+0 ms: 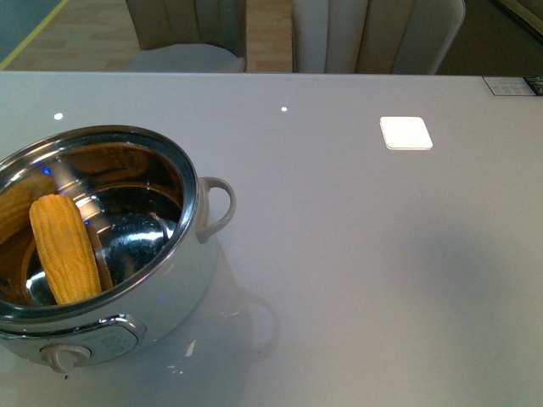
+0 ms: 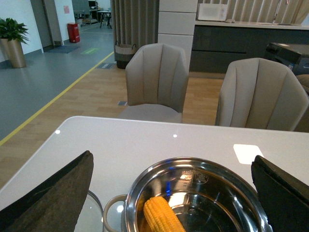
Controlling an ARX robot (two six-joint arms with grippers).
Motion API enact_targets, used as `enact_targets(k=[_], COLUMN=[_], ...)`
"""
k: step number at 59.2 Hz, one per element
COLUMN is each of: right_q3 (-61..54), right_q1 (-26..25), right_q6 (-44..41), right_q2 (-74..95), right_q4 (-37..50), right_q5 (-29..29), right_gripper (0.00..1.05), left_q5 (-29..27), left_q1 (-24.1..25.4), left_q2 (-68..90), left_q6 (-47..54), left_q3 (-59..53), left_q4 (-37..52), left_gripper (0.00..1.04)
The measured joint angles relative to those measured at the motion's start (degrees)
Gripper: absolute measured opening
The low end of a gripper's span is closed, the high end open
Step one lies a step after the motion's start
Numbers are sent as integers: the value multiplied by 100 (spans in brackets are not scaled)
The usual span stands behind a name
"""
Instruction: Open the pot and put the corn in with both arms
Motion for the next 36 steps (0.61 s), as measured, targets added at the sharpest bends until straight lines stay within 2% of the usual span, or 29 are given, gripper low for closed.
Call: enact_targets(k=[7, 22, 28, 36], right_q3=[-245, -636, -909, -966], right_q1=[0, 0, 0, 0], right_q6=[-57, -103, -103, -105], right_q2=[-424, -1362, -1508, -1982], right_q4=[-162, -719, -546, -990], right_q5=[-2, 0, -2, 4], right_gripper=[2, 2, 2, 2], left_q5=[2, 0, 2, 2], left_q1=[0, 0, 0, 0], left_q2=[0, 0, -2, 0], left_q6=[0, 2, 2, 4], left_q3=[0, 0, 0, 0], left_q4=[0, 0, 0, 0], left_gripper=[98, 98, 98, 98])
